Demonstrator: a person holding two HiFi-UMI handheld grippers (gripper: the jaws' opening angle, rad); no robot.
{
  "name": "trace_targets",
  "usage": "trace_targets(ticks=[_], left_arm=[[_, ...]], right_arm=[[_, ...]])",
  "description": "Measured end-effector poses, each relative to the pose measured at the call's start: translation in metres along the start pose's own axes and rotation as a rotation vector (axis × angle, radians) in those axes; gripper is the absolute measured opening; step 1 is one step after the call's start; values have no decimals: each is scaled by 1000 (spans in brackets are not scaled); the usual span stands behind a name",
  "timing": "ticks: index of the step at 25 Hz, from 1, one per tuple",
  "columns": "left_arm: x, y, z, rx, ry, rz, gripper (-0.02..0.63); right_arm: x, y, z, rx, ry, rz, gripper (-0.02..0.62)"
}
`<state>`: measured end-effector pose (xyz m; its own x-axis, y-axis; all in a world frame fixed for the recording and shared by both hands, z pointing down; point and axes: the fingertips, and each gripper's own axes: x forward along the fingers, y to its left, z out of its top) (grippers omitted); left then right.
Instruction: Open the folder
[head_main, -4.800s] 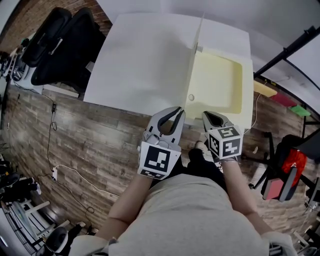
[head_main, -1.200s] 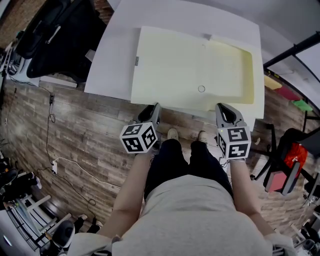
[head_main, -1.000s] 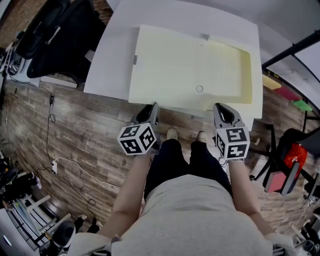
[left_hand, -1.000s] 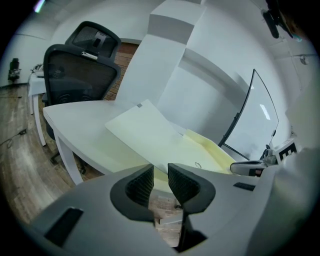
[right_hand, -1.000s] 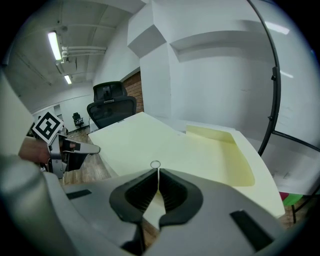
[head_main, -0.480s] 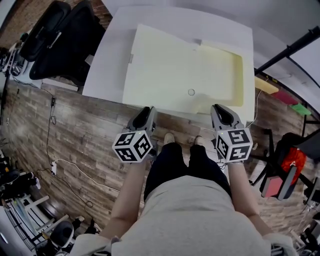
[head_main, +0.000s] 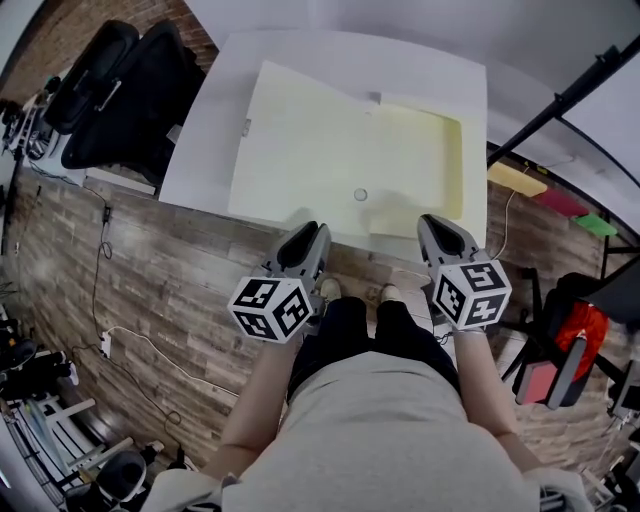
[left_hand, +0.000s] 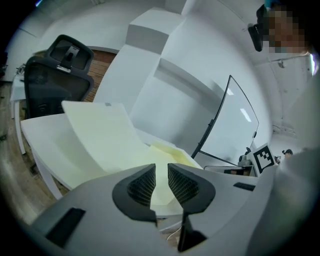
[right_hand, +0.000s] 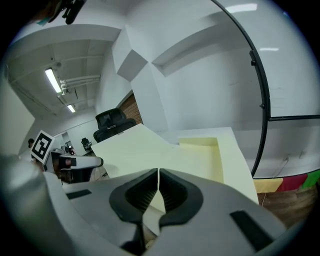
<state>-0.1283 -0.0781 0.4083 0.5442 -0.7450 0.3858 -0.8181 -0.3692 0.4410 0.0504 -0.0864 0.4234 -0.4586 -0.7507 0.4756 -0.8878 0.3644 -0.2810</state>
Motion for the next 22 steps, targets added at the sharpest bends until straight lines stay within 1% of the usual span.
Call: trace_targets(ticks=[6, 14, 18, 22], left_arm=[[18, -46, 14, 24, -30, -112, 87], [37, -105, 36, 117, -65, -262, 79], [44, -126, 45, 176, -85, -306, 46], [48, -141, 46, 226, -75, -351, 29]], right_arm=[[-22, -4, 19, -13, -48, 27, 21], [-49, 7, 48, -75, -128, 82, 21], [-56, 12, 53, -109, -166, 101, 21], [-64, 13, 59, -115, -202, 88, 21]])
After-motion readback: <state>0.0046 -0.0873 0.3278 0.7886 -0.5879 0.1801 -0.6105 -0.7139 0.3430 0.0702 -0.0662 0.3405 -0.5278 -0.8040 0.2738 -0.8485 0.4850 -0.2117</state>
